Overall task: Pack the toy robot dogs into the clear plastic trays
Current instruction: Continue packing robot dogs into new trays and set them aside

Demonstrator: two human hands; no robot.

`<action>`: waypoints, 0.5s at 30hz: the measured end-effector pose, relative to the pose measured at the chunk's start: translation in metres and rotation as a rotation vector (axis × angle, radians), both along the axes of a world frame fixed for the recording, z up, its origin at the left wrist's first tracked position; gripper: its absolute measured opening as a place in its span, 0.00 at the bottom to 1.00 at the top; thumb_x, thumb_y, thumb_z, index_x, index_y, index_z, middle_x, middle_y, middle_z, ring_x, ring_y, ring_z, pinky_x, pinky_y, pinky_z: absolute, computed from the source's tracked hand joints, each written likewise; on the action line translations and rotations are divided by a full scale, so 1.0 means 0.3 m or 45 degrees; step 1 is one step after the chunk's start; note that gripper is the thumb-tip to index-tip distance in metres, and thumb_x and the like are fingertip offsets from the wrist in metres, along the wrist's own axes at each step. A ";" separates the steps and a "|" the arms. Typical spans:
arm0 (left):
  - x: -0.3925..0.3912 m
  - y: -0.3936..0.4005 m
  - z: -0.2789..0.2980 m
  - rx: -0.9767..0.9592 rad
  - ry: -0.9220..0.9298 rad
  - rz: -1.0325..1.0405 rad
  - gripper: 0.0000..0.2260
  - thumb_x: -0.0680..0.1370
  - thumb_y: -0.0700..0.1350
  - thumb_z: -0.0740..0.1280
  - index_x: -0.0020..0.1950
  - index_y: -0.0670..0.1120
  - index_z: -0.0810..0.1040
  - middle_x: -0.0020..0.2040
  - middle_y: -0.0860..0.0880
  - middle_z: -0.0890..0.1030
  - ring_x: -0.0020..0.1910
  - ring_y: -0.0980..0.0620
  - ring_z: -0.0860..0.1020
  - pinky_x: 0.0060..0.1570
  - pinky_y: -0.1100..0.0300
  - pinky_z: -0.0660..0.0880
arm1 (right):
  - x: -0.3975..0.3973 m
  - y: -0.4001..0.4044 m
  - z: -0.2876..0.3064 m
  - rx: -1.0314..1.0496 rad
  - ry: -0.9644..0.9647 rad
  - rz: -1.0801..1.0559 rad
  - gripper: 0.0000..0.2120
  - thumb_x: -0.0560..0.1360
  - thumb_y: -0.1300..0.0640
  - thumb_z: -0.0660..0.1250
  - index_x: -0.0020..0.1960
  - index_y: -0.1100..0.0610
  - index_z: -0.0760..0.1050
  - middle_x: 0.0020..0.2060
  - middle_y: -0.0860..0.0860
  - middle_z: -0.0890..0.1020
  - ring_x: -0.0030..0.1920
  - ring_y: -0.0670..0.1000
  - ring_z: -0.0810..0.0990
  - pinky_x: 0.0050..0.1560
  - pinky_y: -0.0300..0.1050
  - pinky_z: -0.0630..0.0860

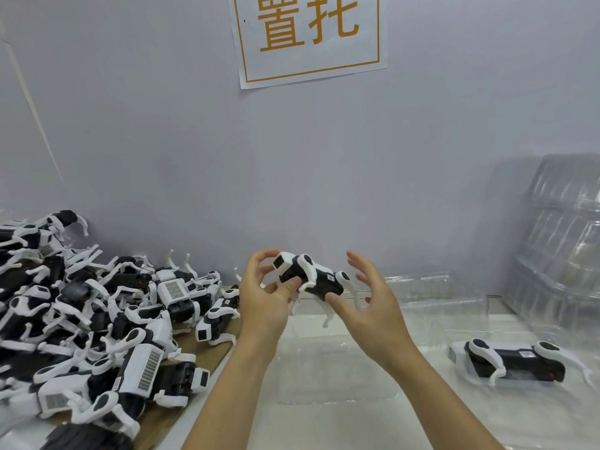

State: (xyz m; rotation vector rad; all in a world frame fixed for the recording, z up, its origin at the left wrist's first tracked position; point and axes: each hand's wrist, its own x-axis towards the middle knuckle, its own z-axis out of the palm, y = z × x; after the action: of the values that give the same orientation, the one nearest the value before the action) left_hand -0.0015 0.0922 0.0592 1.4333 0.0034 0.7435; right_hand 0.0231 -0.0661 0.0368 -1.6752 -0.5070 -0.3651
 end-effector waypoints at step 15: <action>0.042 0.061 -0.115 0.258 0.242 0.131 0.14 0.80 0.36 0.65 0.60 0.53 0.76 0.59 0.54 0.81 0.63 0.54 0.76 0.61 0.56 0.73 | 0.036 -0.013 -0.040 -0.257 -0.174 -0.313 0.17 0.74 0.60 0.71 0.59 0.43 0.77 0.50 0.37 0.79 0.52 0.44 0.76 0.51 0.44 0.74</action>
State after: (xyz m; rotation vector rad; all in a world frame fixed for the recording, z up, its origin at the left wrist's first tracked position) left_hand 0.0111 0.1104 0.0247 1.7036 0.1532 0.7038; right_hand 0.0339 -0.0700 0.0247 -1.9233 -0.4505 -0.6282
